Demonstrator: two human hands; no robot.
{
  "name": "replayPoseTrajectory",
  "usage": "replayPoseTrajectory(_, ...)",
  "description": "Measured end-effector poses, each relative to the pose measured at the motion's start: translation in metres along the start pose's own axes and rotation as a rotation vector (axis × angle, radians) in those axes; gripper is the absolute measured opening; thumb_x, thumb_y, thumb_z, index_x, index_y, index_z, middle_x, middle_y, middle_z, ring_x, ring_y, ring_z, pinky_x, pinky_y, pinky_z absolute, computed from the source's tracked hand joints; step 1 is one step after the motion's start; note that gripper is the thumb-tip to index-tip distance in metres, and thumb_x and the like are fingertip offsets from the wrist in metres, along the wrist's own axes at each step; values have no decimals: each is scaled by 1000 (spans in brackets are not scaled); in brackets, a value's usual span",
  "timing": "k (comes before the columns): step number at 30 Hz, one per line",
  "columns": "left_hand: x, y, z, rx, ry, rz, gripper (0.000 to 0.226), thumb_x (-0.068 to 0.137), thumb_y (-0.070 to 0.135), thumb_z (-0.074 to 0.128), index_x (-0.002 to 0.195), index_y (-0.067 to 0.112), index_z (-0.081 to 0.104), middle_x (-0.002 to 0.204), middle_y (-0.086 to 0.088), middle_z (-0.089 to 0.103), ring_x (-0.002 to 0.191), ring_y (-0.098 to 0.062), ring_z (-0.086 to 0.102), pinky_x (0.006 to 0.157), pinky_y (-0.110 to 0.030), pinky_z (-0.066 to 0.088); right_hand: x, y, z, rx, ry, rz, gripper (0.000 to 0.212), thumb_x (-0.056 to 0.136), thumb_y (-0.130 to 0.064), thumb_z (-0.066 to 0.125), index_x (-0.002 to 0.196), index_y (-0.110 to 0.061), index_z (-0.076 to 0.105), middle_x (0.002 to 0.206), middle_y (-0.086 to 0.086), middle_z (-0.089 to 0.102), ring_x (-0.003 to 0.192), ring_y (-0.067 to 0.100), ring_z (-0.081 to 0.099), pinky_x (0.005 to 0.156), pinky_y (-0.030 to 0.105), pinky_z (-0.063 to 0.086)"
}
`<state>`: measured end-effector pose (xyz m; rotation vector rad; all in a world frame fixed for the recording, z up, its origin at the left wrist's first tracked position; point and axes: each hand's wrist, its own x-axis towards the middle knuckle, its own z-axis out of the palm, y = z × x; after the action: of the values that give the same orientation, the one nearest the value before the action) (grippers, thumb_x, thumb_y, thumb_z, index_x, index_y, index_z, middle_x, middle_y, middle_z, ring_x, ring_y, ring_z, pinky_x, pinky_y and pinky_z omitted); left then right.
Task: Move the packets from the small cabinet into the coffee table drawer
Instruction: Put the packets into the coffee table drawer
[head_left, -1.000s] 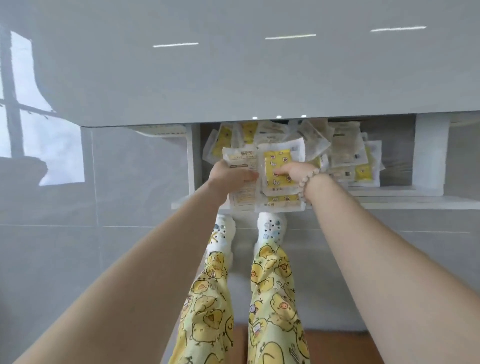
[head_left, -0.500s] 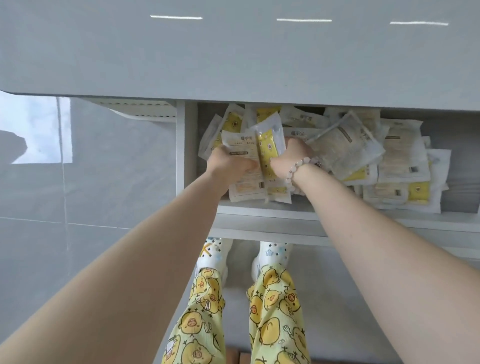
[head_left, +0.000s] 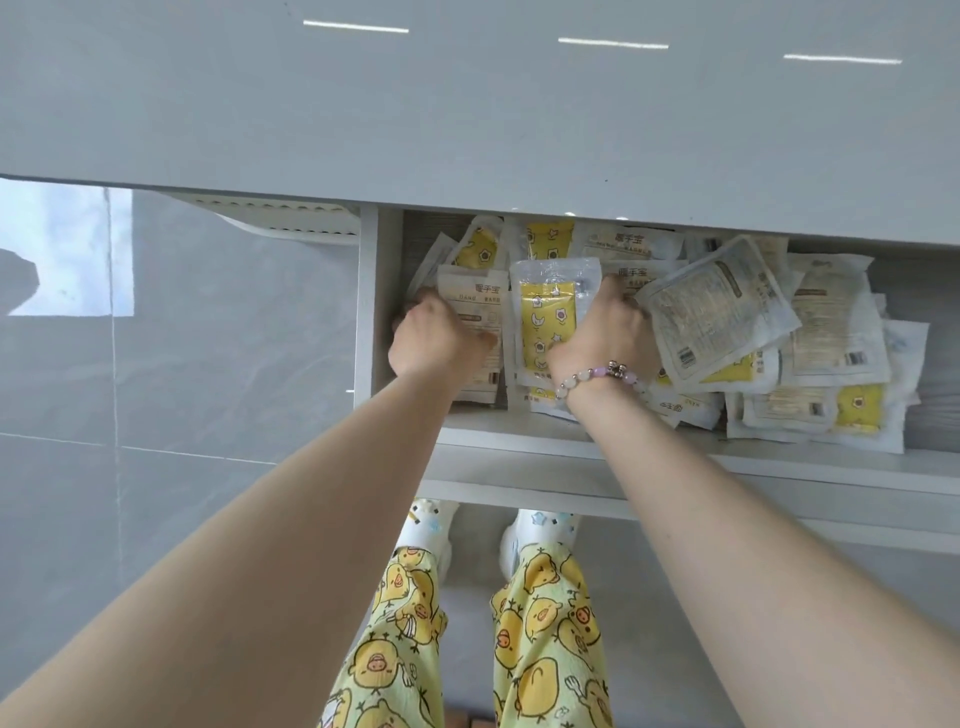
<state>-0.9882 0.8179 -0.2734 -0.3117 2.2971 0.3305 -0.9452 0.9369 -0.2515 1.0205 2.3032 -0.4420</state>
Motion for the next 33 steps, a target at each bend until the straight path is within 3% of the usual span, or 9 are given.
replayPoseTrajectory(2,-4,1,0,17,13,-5,74,79,39,73,133,5,35,130,-11,48,120,-28,50,87,-37,46,0,1,0,3,19,-5,57,85,-11,68,132,-7,36,119,14,60,110,30,58,66,32,43)
replayPoseTrajectory(5,-9,1,1,20,32,-30,76,82,30,72,137,4,26,133,-11,42,118,-27,51,74,-32,41,-3,3,-1,38,37,-2,57,86,-4,64,133,-7,33,118,14,60,103,31,62,63,31,40)
replayPoseTrajectory(8,-14,-1,0,29,34,-43,71,84,21,68,138,5,24,135,-11,40,117,-26,51,71,-30,38,-10,4,-1,74,38,14,57,87,-2,62,135,-8,31,122,14,56,102,32,62,61,30,38)
replayPoseTrajectory(15,-36,0,-24,111,13,21,61,83,10,63,133,4,28,133,-13,37,120,-31,48,89,-34,46,-28,11,-17,170,26,75,63,82,-20,70,133,-6,35,130,15,49,110,31,57,66,31,40)
replayPoseTrajectory(20,-75,15,-63,234,34,170,49,85,10,56,128,6,31,127,-10,43,114,-28,51,74,-31,41,-57,4,-55,190,-35,3,48,87,-24,63,127,-7,43,124,11,52,109,28,56,73,31,44)
replayPoseTrajectory(24,-111,34,-116,276,46,339,43,88,11,54,127,8,35,123,-7,46,107,-25,52,70,-29,39,-92,-12,-112,191,-35,-106,34,91,-22,57,122,-13,47,119,5,56,106,23,55,72,29,45)
replayPoseTrajectory(27,-144,49,-182,296,123,458,45,88,11,55,129,11,39,125,-5,46,110,-23,51,70,-28,38,-120,-26,-181,170,16,-218,43,92,-22,55,130,-11,38,123,7,56,109,25,56,74,29,45)
replayPoseTrajectory(30,-184,55,-265,400,246,550,49,87,17,57,133,13,39,128,-4,46,116,-23,47,77,-27,39,-153,-43,-265,160,95,-289,54,90,-24,55,137,-11,32,130,9,51,117,28,51,87,35,47)
replayPoseTrajectory(33,-223,59,-352,416,394,550,53,87,23,59,135,16,39,128,-2,46,118,-22,46,82,-29,40,-193,-67,-348,-34,216,-415,56,89,-31,54,138,-14,32,132,8,47,119,26,46,89,35,44)
